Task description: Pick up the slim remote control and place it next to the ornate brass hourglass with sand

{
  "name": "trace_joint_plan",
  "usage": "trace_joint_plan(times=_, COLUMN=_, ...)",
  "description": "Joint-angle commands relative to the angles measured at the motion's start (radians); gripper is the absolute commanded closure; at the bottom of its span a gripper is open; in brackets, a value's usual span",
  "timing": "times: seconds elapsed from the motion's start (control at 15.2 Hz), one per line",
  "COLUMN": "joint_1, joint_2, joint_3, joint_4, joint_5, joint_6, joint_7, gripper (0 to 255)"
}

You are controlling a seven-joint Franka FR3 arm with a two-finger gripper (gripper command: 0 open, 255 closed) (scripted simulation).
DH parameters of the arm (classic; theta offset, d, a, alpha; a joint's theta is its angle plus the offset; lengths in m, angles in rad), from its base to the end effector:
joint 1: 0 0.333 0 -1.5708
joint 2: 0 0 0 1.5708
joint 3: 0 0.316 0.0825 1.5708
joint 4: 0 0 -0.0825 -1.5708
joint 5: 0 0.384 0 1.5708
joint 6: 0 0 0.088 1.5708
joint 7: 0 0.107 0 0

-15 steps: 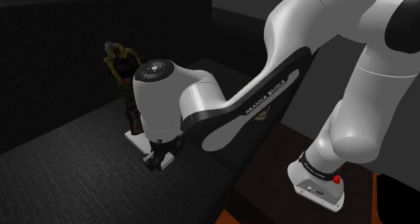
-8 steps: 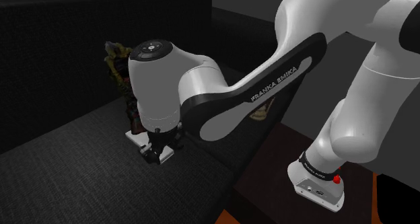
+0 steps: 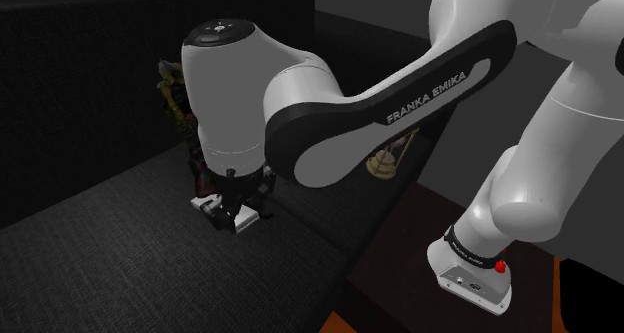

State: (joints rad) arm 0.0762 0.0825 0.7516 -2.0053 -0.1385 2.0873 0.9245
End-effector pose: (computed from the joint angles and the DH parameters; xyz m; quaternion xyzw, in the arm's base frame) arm 0.3947 0.4101 0.4285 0.9993 -0.0160 0.0324 0.0118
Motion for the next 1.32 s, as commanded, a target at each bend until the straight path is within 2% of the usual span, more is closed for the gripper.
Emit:
trace_joint_plan(times=0.0, joint_1=-0.001, joint_2=-0.009, joint_3=0.001, joint_4=0.019, joint_5=0.008, joint_6=-0.024, joint_7=-0.006, gripper=255)
trace_joint_plan(times=1.25, joint_1=-0.008, joint_2=-0.066, joint_3=0.001, joint_4=0.224, joint_5=0.061, joint_6=-0.268, joint_7=-0.054, gripper=255)
